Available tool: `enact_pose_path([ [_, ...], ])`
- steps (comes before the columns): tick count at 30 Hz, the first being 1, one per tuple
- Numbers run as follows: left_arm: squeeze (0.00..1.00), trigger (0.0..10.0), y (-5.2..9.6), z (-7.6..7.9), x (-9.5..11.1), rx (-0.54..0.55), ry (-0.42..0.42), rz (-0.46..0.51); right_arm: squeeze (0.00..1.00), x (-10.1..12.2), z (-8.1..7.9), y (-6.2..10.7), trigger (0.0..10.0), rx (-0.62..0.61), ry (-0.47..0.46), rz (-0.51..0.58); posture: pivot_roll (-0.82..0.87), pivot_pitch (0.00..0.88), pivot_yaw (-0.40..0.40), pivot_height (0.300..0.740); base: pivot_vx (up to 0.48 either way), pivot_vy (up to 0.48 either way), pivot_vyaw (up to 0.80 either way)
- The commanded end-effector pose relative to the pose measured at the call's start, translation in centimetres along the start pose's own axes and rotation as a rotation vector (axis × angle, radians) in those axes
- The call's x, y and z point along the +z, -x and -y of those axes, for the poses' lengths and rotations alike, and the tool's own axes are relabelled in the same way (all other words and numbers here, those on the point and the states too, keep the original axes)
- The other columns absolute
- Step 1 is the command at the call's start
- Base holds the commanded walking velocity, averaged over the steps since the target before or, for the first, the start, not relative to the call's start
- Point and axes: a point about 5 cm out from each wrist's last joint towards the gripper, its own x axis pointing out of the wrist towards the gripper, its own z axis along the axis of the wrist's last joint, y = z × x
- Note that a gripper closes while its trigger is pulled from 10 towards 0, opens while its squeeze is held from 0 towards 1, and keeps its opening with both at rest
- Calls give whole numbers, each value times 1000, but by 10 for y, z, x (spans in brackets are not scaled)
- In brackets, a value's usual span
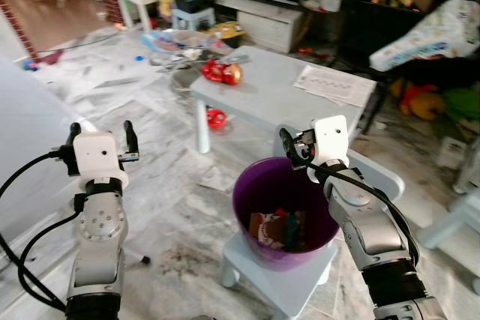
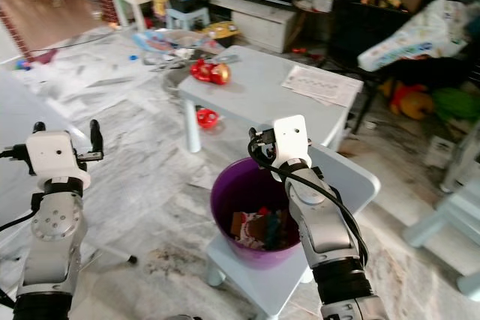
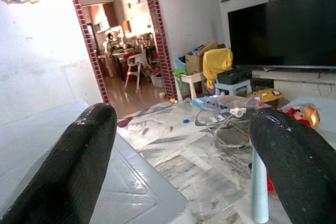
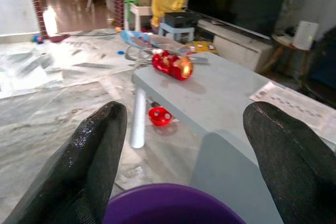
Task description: Picking trash to rubbish bin
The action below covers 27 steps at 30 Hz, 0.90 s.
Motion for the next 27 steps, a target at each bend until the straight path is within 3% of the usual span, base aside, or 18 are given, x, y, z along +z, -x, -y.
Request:
enact_pose_path([
  [1, 0, 10000, -2, -2, 4, 8, -5, 5, 0, 2, -1, -1, 10000, 7, -1, 12, -25, 30, 3, 740, 0, 0, 800],
  [10, 0, 10000, 3, 8, 2, 4, 41, -28, 0, 4, 1, -2, 10000, 21, -13, 17, -21, 40, -15, 740, 0, 0, 800],
  [27, 0, 10000, 7, 8, 0, -14, 36, -68, 0, 1, -3, -1, 10000, 30, -33, 4, -11, 70, -14, 740, 0, 0, 800],
])
